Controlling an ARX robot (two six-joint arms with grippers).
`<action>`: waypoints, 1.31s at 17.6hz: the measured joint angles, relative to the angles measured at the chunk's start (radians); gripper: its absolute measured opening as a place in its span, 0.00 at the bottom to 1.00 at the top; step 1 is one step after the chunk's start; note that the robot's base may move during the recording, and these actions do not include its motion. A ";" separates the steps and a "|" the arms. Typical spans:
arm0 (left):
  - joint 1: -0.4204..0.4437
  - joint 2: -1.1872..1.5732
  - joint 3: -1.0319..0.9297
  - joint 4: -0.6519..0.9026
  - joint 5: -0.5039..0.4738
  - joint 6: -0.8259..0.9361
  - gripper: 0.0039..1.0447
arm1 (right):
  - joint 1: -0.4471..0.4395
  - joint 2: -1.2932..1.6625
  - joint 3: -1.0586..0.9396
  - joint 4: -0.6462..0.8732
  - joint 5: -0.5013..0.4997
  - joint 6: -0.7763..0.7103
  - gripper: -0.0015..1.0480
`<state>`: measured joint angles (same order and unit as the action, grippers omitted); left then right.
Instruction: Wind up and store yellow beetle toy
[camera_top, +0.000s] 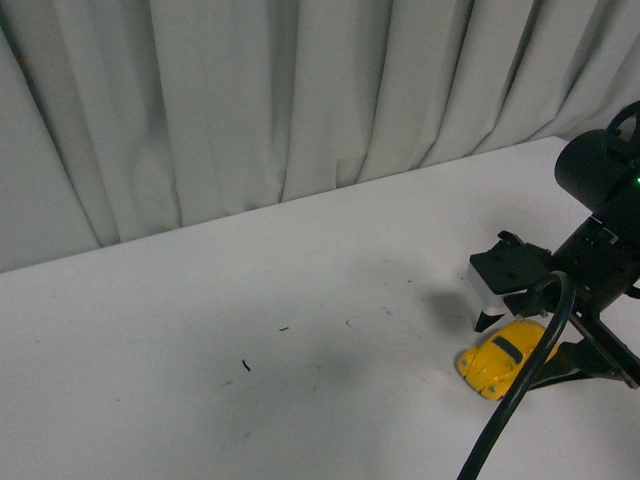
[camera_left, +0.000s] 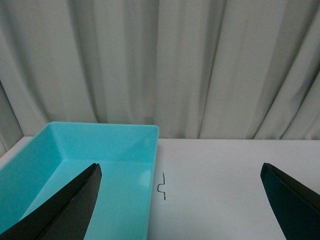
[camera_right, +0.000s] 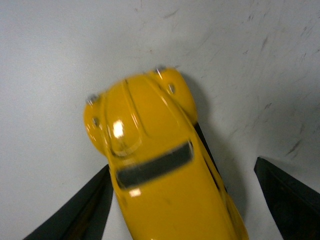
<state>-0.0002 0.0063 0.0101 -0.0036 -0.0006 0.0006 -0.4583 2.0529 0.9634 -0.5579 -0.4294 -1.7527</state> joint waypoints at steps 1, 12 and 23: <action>0.000 0.000 0.000 0.000 0.000 0.000 0.94 | 0.000 0.000 -0.002 -0.001 0.000 -0.003 0.87; 0.000 0.000 0.000 0.000 0.000 0.000 0.94 | 0.008 -0.001 -0.003 0.013 0.002 0.001 0.94; 0.000 0.000 0.000 0.000 0.000 0.000 0.94 | 0.100 -0.195 0.079 -0.041 -0.137 0.011 0.94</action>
<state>-0.0002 0.0063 0.0101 -0.0036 -0.0006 0.0002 -0.3584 1.8584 1.0424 -0.5991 -0.5667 -1.7416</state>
